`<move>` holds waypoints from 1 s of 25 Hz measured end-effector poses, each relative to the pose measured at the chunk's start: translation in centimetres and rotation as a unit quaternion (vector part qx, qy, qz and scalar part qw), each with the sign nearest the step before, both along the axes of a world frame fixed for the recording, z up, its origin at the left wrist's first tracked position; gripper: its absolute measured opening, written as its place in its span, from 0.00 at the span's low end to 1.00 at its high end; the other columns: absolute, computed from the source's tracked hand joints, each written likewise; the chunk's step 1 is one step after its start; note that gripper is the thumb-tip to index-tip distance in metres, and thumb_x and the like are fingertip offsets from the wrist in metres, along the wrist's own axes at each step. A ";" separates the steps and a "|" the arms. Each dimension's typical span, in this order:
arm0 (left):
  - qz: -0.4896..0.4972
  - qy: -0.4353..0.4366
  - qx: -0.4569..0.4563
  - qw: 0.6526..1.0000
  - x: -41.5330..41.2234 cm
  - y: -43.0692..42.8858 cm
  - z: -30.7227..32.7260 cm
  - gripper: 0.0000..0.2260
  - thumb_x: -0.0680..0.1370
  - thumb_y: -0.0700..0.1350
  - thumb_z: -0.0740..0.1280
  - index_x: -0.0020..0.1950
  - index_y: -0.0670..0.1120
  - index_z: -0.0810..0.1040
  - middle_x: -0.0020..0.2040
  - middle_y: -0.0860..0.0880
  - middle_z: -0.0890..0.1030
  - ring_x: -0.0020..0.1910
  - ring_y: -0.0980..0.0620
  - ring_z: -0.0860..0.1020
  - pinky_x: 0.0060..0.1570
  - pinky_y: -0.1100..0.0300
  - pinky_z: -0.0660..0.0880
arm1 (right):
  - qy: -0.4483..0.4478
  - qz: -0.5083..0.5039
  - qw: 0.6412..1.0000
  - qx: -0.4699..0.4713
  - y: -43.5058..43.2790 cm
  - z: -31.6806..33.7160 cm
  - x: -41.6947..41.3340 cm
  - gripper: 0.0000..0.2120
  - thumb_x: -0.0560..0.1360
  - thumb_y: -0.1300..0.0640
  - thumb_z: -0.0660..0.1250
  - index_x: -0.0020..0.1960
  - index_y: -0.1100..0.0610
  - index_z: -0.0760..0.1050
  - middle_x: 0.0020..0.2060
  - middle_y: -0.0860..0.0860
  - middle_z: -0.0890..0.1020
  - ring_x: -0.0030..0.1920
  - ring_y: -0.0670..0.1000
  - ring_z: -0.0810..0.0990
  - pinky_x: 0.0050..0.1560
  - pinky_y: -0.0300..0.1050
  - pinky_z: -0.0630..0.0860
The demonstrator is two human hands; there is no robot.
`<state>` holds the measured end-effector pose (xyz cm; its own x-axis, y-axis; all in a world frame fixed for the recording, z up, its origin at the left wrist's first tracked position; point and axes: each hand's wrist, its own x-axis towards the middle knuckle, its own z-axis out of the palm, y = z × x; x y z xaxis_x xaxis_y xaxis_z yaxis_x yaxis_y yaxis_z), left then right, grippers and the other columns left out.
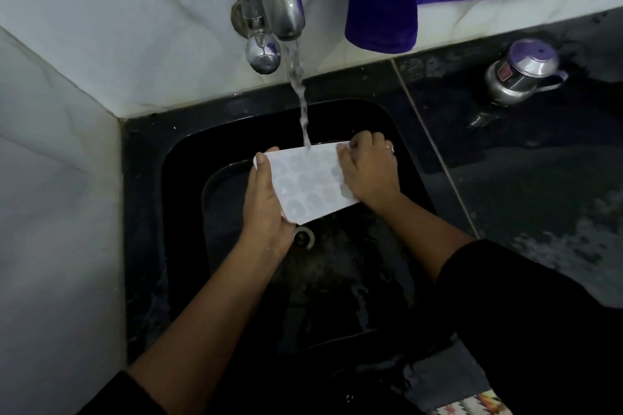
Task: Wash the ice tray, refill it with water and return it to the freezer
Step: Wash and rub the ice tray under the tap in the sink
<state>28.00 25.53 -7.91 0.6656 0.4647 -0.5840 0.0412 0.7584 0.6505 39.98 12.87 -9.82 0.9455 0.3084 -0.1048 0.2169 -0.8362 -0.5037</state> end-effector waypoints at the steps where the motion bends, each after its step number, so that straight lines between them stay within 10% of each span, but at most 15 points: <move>1: 0.006 -0.001 0.000 1.000 -0.1 -0.2 -0.1 0.23 0.85 0.61 0.61 0.75 0.48 0.75 0.67 0.43 0.83 0.65 0.40 0.83 0.63 0.39 0.80 | 0.025 -0.011 0.999 -0.021 1.1 0.0 -0.5 0.28 0.82 0.39 0.56 0.63 0.64 0.74 0.61 0.64 0.76 0.63 0.67 0.74 0.61 0.61 0.73; 6: 0.033 0.036 -0.011 0.999 0.2 0.9 0.8 0.27 0.85 0.62 0.60 0.70 0.41 0.79 0.64 0.39 0.84 0.61 0.41 0.85 0.60 0.46 0.82 | 0.160 0.186 0.969 0.029 5.5 2.1 -6.1 0.37 0.85 0.36 0.48 0.84 0.58 0.48 0.84 0.56 0.47 0.84 0.56 0.43 0.82 0.58 0.41; 14: 0.021 0.043 -0.028 0.998 0.2 -0.4 0.7 0.26 0.86 0.60 0.59 0.68 0.40 0.80 0.62 0.40 0.86 0.56 0.43 0.87 0.48 0.50 0.85 | 0.219 0.166 0.961 -0.031 5.9 1.7 -4.3 0.35 0.85 0.39 0.52 0.83 0.61 0.53 0.82 0.62 0.56 0.83 0.62 0.51 0.81 0.59 0.51; 21: -0.052 -0.007 -0.012 0.999 -0.5 -1.5 -0.3 0.31 0.84 0.63 0.60 0.77 0.41 0.73 0.70 0.39 0.80 0.70 0.39 0.79 0.71 0.40 0.74 | 0.220 0.052 0.972 -0.061 3.5 -0.9 0.4 0.31 0.85 0.44 0.54 0.81 0.62 0.57 0.79 0.68 0.60 0.80 0.69 0.57 0.78 0.65 0.59; 25: -0.011 -0.015 -0.031 0.999 0.4 0.4 -1.4 0.34 0.80 0.65 0.66 0.76 0.41 0.74 0.72 0.38 0.79 0.69 0.39 0.80 0.73 0.40 0.73 | 0.218 0.182 0.959 0.024 5.5 1.7 -5.0 0.33 0.86 0.41 0.50 0.84 0.60 0.52 0.83 0.59 0.55 0.83 0.59 0.51 0.81 0.57 0.53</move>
<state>28.40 25.90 -9.28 0.6927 0.4133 -0.5911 0.0396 0.7965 0.6033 34.99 18.38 -8.15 0.6437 0.6248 -0.4418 0.2511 -0.7178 -0.6494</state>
